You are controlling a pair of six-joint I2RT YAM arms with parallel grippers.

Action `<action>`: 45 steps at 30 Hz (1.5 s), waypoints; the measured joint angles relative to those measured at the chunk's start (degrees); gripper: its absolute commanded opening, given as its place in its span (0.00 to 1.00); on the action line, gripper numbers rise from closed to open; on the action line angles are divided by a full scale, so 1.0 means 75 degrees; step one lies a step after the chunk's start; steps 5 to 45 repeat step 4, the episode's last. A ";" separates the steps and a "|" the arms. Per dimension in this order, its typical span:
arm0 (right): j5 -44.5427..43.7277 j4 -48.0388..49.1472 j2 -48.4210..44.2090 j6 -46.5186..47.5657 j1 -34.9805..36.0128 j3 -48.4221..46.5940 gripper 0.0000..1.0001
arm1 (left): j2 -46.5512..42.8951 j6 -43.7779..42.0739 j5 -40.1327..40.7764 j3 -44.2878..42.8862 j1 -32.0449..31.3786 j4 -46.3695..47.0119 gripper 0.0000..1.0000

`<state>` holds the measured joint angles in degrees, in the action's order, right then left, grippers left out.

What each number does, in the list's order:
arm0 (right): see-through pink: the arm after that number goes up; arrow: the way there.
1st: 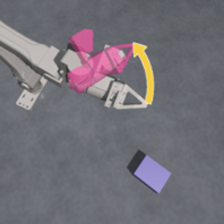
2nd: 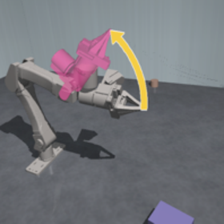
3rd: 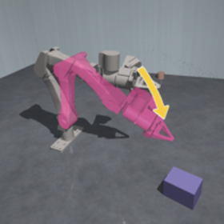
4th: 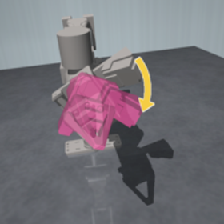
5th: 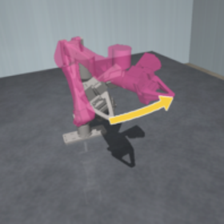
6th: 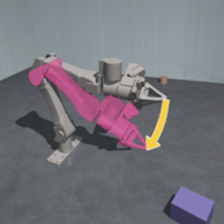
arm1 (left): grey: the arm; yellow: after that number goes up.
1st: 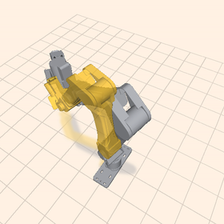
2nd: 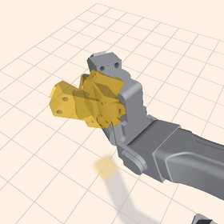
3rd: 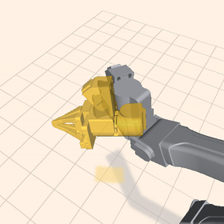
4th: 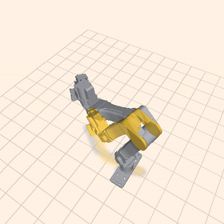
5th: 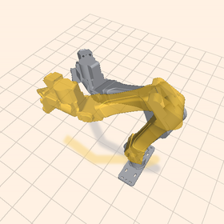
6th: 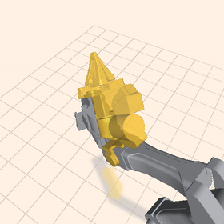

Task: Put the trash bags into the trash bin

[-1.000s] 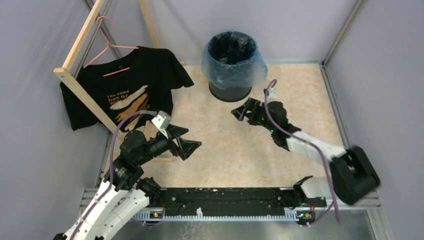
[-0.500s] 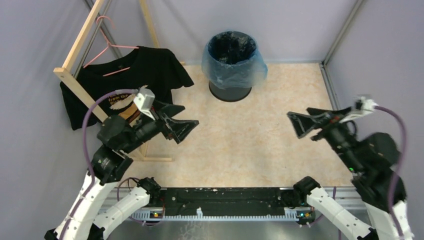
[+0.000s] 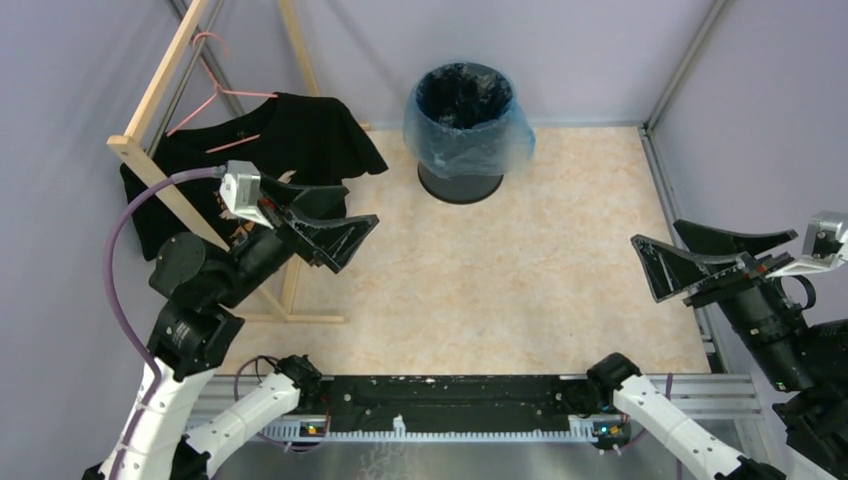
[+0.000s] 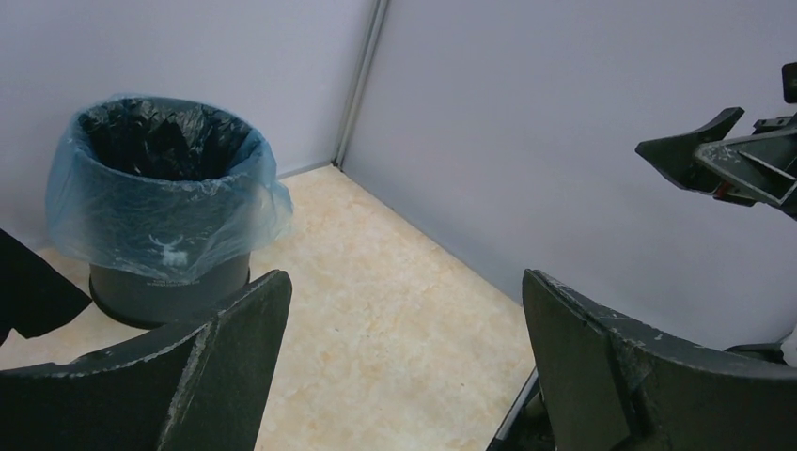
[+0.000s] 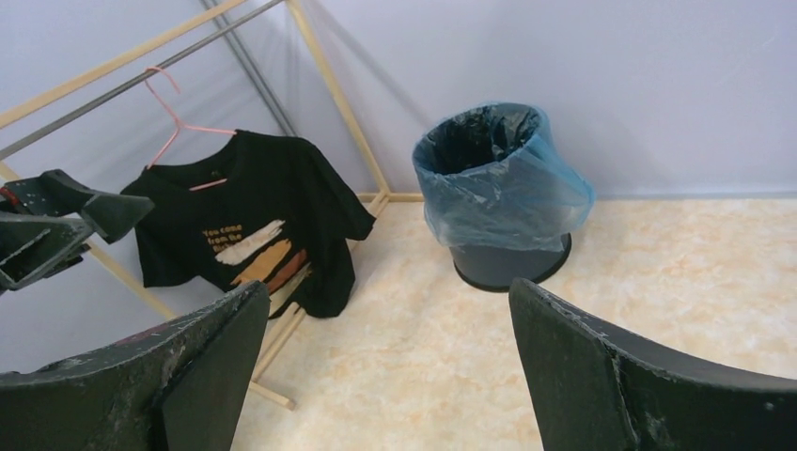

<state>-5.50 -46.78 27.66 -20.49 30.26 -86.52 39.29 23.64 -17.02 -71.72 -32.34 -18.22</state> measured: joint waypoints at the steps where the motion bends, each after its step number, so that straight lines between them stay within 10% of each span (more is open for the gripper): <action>1: -0.0035 -0.0032 -0.0003 -0.0003 0.0000 0.0020 0.99 | -0.0003 0.0020 0.0038 -0.0003 0.0000 0.0003 0.99; 45: 0.0160 0.0233 -0.0236 0.0041 0.0000 0.0498 0.99 | 0.0000 0.0035 0.0134 0.0000 0.0000 -0.0006 0.99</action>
